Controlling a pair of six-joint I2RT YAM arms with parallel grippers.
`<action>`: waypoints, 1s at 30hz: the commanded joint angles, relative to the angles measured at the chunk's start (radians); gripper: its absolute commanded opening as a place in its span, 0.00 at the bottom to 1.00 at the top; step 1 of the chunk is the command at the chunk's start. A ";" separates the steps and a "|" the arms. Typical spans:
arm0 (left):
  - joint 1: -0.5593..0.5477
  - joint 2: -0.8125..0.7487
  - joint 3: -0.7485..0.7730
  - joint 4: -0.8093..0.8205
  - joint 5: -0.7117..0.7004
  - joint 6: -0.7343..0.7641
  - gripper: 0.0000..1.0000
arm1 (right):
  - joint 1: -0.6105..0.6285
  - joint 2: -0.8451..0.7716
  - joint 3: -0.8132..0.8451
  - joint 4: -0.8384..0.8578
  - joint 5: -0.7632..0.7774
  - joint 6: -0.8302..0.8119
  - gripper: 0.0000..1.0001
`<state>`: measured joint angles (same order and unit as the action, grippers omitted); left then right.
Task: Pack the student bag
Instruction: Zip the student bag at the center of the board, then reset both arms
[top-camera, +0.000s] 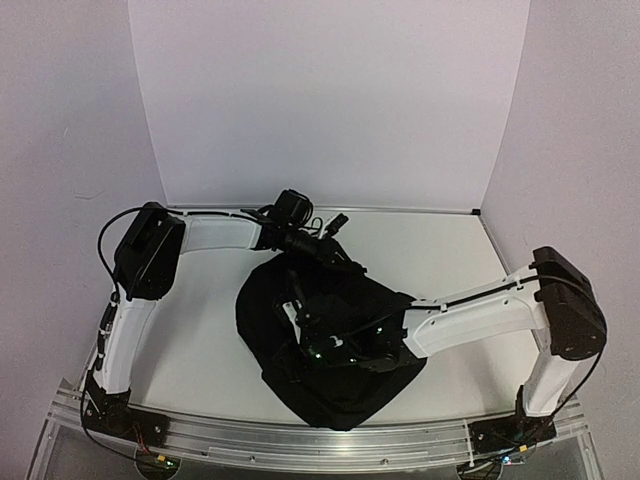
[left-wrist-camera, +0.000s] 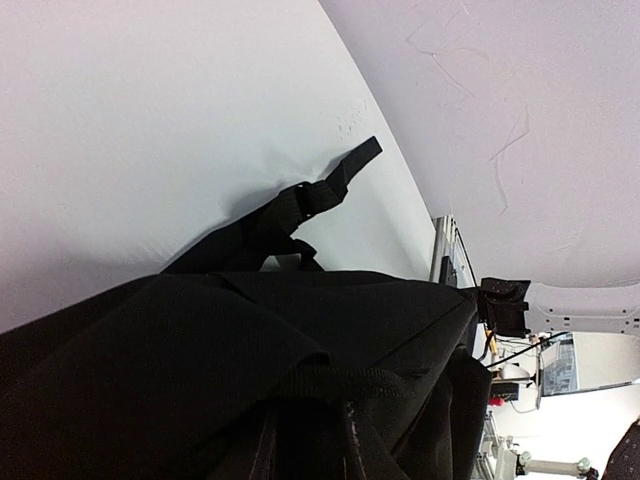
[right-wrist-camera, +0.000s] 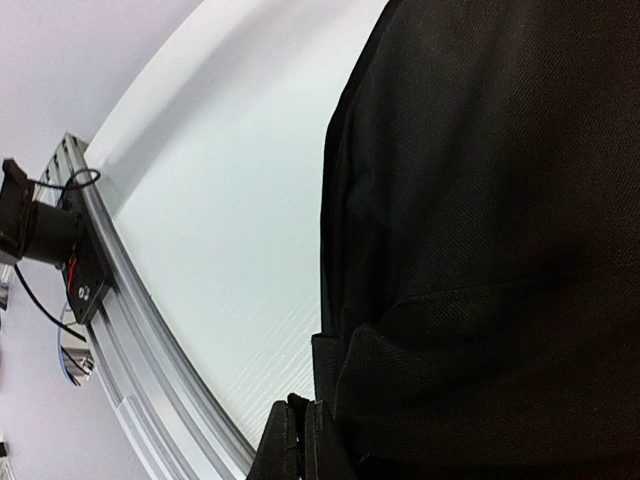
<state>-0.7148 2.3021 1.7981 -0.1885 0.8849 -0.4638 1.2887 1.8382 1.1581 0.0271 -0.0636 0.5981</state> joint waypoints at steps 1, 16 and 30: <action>0.005 0.025 0.003 0.072 -0.037 -0.014 0.21 | 0.087 0.026 0.063 0.017 -0.192 0.005 0.00; 0.057 -0.184 -0.115 0.077 -0.192 -0.044 0.80 | 0.072 -0.176 0.060 -0.102 0.243 0.005 0.92; 0.353 -0.483 -0.429 0.084 -0.402 -0.082 1.00 | -0.435 -0.309 -0.026 -0.177 0.223 -0.102 0.98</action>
<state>-0.4673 1.9001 1.4652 -0.1196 0.5504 -0.5250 1.0080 1.5665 1.1750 -0.1136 0.1579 0.5457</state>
